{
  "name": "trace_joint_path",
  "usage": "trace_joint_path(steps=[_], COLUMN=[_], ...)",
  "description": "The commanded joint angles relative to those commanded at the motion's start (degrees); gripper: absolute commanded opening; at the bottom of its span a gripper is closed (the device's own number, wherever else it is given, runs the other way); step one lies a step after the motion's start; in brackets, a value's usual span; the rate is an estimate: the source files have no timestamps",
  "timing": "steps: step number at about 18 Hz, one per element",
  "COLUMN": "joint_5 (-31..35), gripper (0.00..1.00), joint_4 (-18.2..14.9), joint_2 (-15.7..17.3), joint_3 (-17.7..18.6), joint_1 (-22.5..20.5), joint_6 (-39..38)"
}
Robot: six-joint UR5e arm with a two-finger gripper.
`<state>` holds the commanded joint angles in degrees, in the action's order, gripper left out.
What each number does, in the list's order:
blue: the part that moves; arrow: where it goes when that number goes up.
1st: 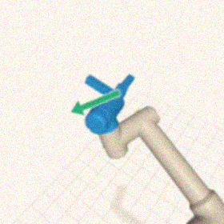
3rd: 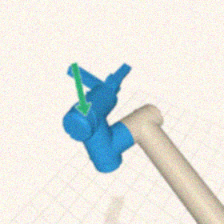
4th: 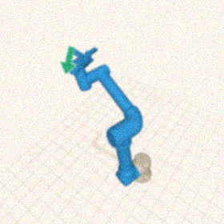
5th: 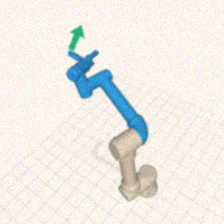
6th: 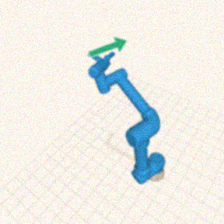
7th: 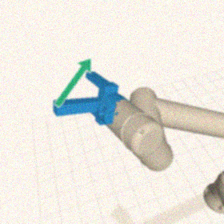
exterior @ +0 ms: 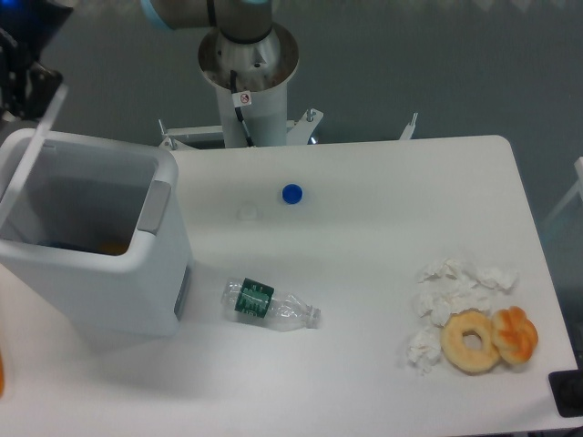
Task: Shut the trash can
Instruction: 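Push the raised lid forward and down onto the trash can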
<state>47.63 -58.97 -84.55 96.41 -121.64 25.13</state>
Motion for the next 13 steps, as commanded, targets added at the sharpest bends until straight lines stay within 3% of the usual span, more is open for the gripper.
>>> trace_joint_path(steps=[13], joint_5=[4.14], gripper=[1.0], joint_4=[0.09], joint_2=[-1.49], joint_3=[0.18], joint_1=[-2.28], joint_6=[10.2])
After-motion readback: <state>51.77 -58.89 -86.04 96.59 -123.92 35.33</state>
